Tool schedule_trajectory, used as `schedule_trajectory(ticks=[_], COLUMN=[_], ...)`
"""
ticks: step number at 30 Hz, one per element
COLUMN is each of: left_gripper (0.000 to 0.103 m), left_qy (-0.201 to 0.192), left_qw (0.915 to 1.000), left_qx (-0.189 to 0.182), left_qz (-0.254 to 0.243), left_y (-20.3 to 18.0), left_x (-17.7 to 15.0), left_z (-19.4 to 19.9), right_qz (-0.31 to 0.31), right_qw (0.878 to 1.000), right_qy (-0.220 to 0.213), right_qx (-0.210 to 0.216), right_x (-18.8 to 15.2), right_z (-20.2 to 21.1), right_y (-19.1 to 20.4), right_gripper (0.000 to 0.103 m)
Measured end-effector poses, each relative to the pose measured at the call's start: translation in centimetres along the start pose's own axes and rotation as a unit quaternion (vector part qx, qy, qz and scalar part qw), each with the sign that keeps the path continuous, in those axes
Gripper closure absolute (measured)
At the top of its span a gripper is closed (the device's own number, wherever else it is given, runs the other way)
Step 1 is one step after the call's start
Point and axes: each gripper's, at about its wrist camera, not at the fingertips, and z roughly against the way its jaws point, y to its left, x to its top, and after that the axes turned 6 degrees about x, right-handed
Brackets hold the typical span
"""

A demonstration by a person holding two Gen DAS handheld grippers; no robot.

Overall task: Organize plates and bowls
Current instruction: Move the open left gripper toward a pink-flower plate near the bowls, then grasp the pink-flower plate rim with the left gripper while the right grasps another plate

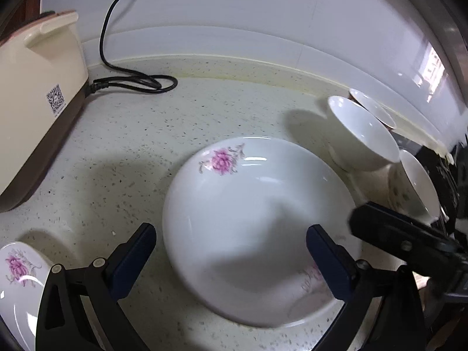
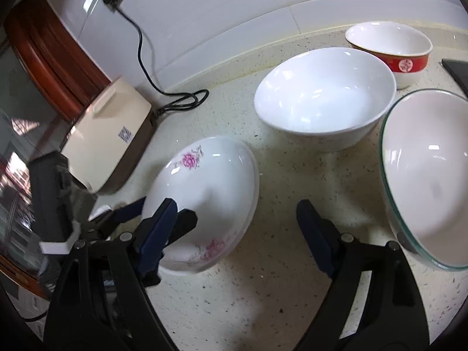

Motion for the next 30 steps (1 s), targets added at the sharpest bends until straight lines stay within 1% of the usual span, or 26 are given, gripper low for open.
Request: schedule_trajectory(ticks=[1, 2, 3, 4, 5, 6, 8, 10, 11, 12, 13, 15, 16, 17, 18, 23, 27, 29, 30], left_gripper=[0.002, 0.005, 0.007, 0.011, 0.017, 0.021, 0.036, 0.041, 0.048, 0.053, 0.060, 0.063, 0.065, 0.066, 0.066, 0.067, 0.067, 0.067, 0.067], left_qy=[0.003, 0.003, 0.002, -0.002, -0.004, -0.008, -0.013, -0.016, -0.016, -0.016, -0.015, -0.016, -0.018, -0.019, -0.020, -0.025, -0.028, -0.029, -0.030], left_qw=[1.0000, 1.0000, 0.9999, 0.9999, 0.9998, 0.9997, 0.9994, 0.9993, 0.9993, 0.9993, 0.9994, 0.9993, 0.9992, 0.9991, 0.9990, 0.9986, 0.9983, 0.9982, 0.9981], left_qx=[-0.001, 0.002, 0.009, 0.014, 0.014, 0.014, 0.022, 0.019, 0.020, 0.018, 0.014, 0.014, 0.015, 0.014, 0.011, 0.013, 0.013, 0.013, 0.013], left_qz=[0.004, 0.006, 0.007, 0.010, 0.012, 0.017, 0.022, 0.027, 0.029, 0.028, 0.026, 0.032, 0.034, 0.035, 0.038, 0.046, 0.050, 0.051, 0.052], left_y=[0.1, 0.5, 0.7, 0.9, 1.1, 1.4, 1.9, 2.2, 2.2, 2.2, 2.2, 2.4, 2.4, 2.5, 2.5, 2.6, 2.6, 2.5, 2.5], left_x=[0.1, 0.7, 0.7, 0.8, 0.7, 0.7, 0.9, 1.3, 1.4, 1.6, 1.7, 1.8, 1.7, 1.7, 1.6, 1.6, 1.3, 1.3, 1.3], left_z=[-0.2, -1.1, -1.2, -1.2, -1.1, -1.0, -1.0, -1.4, -1.5, -1.6, -1.8, -1.9, -1.9, -1.9, -1.9, -2.1, -1.8, -1.7, -1.7], right_qz=[-0.006, -0.014, -0.020, -0.027, -0.029, -0.030, -0.027, -0.022, -0.020, -0.019, -0.016, -0.009, -0.005, 0.001, 0.008, 0.022, 0.009, 0.012, 0.019], right_qw=[1.000, 1.000, 1.000, 1.000, 0.999, 0.999, 0.999, 1.000, 1.000, 1.000, 1.000, 1.000, 1.000, 1.000, 1.000, 0.999, 0.999, 0.999, 0.998], right_qy=[-0.001, -0.002, -0.003, -0.002, -0.002, -0.004, -0.009, -0.010, -0.009, -0.009, -0.008, -0.002, 0.003, 0.010, 0.017, 0.006, -0.002, -0.002, -0.001], right_qx=[0.002, 0.005, 0.008, 0.014, 0.018, 0.020, 0.022, 0.017, 0.015, 0.014, 0.011, 0.003, -0.002, -0.007, -0.010, -0.038, -0.038, -0.049, -0.062], right_x=[0.1, 0.1, 0.1, 0.1, 0.0, 0.0, 0.0, -0.1, -0.1, -0.1, -0.1, -0.3, -0.3, -0.4, -0.5, -0.4, -0.1, -0.1, -0.1], right_z=[-0.1, -0.2, -0.3, -0.4, -0.5, -0.5, -0.5, -0.5, -0.6, -0.7, -0.7, -1.1, -1.3, -1.7, -2.2, -2.7, -2.9, -3.1, -3.1], right_y=[-0.2, -0.3, -0.4, -0.6, -0.6, -0.6, -0.5, -0.3, -0.3, -0.3, -0.3, -0.1, 0.0, 0.1, 0.3, 0.8, 0.3, 0.5, 0.7], right_gripper=[0.017, 0.017, 0.018, 0.019, 0.019, 0.020, 0.025, 0.030, 0.033, 0.035, 0.039, 0.045, 0.051, 0.059, 0.063, 0.064, 0.064, 0.068, 0.073])
